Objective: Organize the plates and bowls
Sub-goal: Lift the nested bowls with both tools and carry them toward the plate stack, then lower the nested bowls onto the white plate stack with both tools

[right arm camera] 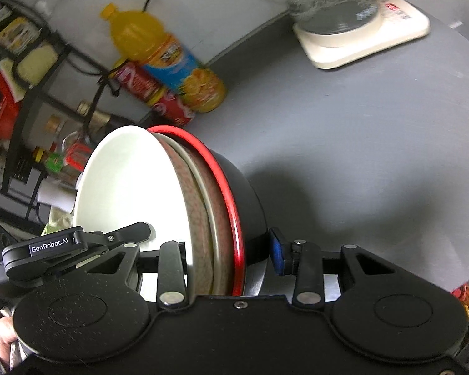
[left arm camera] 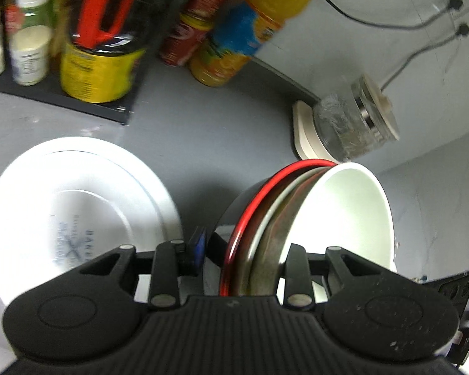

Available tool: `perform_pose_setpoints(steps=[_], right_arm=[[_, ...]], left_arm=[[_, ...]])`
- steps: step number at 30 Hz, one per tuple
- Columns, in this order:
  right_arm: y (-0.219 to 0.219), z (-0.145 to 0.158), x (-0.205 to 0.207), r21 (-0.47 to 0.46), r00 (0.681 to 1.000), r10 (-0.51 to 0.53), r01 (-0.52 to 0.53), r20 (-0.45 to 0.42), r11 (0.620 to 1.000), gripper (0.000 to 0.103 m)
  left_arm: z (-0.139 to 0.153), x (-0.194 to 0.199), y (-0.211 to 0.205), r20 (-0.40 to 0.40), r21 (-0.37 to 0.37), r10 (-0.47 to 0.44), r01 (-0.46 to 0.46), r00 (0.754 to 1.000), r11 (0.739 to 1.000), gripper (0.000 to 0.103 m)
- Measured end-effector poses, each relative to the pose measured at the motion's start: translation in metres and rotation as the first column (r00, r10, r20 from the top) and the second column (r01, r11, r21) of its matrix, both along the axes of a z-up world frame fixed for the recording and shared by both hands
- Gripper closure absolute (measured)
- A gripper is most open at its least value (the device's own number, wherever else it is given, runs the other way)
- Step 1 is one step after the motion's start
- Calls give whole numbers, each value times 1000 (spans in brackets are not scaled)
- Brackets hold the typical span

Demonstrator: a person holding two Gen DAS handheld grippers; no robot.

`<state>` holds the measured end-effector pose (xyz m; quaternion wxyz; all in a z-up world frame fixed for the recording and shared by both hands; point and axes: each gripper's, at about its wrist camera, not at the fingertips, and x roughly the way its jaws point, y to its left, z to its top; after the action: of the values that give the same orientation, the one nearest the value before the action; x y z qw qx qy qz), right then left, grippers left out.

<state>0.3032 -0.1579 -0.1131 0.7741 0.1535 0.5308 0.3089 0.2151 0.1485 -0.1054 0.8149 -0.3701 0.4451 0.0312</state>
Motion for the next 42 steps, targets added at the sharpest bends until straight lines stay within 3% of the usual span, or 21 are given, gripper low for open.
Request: perform_pose_setpoints(steps=[25, 42], right_arm=[[82, -10, -2, -26, 976, 214, -215, -45, 976, 66], [133, -35, -4, -82, 948, 302, -311, -103, 947, 66]], left_arm=[[-13, -80, 78, -43, -19, 226, -226, 973, 974, 73], [-40, -91, 110, -130, -33, 311, -317, 942, 948, 73]])
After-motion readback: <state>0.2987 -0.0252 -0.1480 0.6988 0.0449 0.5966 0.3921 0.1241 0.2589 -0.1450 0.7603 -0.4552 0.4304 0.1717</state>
